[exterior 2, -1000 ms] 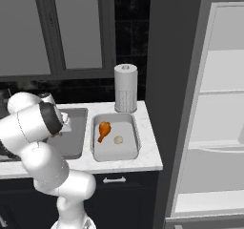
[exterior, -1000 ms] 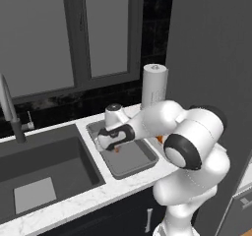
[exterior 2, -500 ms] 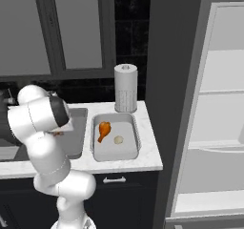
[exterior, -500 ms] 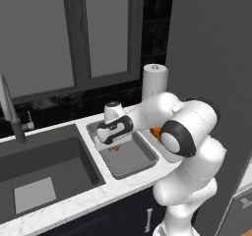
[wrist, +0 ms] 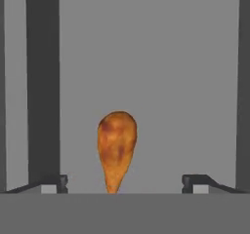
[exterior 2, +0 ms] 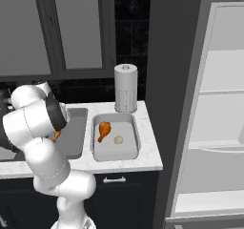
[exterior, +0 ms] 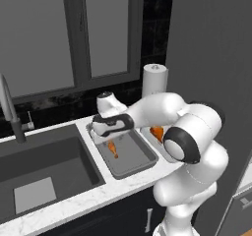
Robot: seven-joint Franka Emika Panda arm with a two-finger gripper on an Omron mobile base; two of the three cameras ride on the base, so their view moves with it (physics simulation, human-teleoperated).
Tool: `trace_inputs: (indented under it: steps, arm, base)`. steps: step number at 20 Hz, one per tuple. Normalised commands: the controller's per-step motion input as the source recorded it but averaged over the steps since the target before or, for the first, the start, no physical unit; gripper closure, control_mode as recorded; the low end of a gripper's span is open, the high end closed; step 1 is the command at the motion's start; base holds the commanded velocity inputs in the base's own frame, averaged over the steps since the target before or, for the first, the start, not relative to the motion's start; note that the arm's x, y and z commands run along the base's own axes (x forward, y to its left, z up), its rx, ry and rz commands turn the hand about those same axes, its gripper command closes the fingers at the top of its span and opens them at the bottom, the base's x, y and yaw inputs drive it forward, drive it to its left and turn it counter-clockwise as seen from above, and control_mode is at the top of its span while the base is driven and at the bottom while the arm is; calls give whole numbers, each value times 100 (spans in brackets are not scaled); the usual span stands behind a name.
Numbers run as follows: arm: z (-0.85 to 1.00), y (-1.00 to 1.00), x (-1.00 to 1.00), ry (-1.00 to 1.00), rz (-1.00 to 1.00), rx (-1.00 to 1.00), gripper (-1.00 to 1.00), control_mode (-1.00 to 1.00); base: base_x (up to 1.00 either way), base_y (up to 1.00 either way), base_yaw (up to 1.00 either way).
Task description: Place one garlic and one chicken drumstick in each tupperware on the nearby counter, to pack two identical lunches.
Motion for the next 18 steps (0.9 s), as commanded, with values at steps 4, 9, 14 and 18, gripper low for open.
trace_inputs:
  steps: [4,9,14,18]
  arm:
    - [73,-9,-85,0,0,0,-100,-100]
    - [27,-54,-100,1,0,4,-100,-100]
    - [0,-97,-100,-2,0,12,-100,-100]
    - [6,-88,-97,0,0,11,-100,-100]
  base:
    - [0,0,0]
    - [0,0,0]
    - [0,0,0]
    - [0,0,0]
